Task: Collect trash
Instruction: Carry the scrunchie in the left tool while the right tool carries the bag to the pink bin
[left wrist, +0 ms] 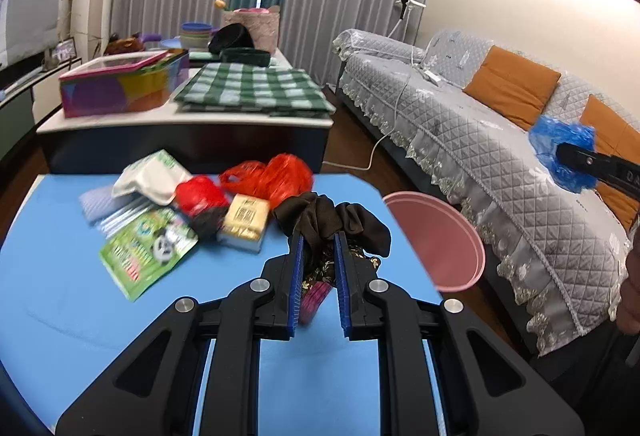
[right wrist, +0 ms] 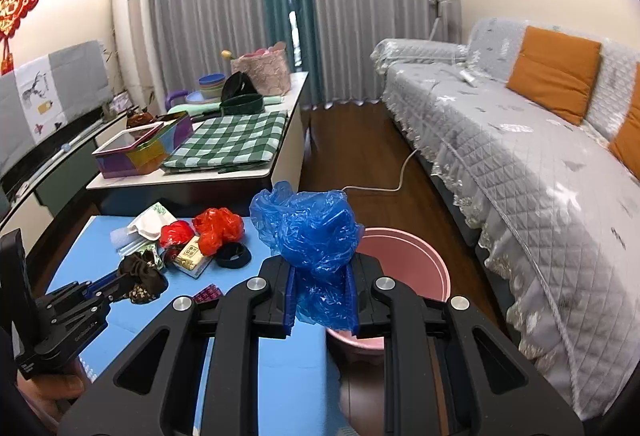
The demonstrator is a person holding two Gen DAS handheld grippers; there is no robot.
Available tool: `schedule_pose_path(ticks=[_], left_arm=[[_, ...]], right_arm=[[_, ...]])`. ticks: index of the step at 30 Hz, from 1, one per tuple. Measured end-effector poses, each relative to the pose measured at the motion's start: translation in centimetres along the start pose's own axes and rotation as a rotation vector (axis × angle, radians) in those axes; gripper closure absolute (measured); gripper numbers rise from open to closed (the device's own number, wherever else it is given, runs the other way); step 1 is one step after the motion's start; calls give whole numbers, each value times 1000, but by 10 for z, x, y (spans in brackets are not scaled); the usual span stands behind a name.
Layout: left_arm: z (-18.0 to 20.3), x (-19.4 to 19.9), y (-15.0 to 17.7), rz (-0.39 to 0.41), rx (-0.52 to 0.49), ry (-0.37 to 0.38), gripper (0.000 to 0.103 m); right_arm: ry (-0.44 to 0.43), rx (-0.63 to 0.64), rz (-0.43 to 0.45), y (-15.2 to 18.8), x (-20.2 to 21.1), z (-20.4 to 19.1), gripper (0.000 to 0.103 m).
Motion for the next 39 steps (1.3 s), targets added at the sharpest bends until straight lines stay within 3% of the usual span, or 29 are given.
schedule_pose_path(ticks=[8, 16, 23, 39], left_arm=[[40, -26, -20, 20, -33, 25, 88], [67, -71, -20, -2, -68, 28, 88], [89, -115, -8, -41, -103, 58, 88], [132, -169, 9, -91, -167, 145, 88]], right_arm=[[31, 43, -1, -38, -37, 59, 83], [29, -40, -19, -21, -83, 95, 83], [43, -45, -83, -9, -120, 112, 83], [77, -37, -117, -9, -144, 115, 83]])
Point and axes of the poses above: each gripper's, at about its wrist camera, not at the fingertips, and x roughly against the way its jaws point, z to its right, y to its underside, the point moved 1 cm from there along -x, roughly the way its jaws point, and after that the axes turned 15 degrees about x, right-handed, at the moved point
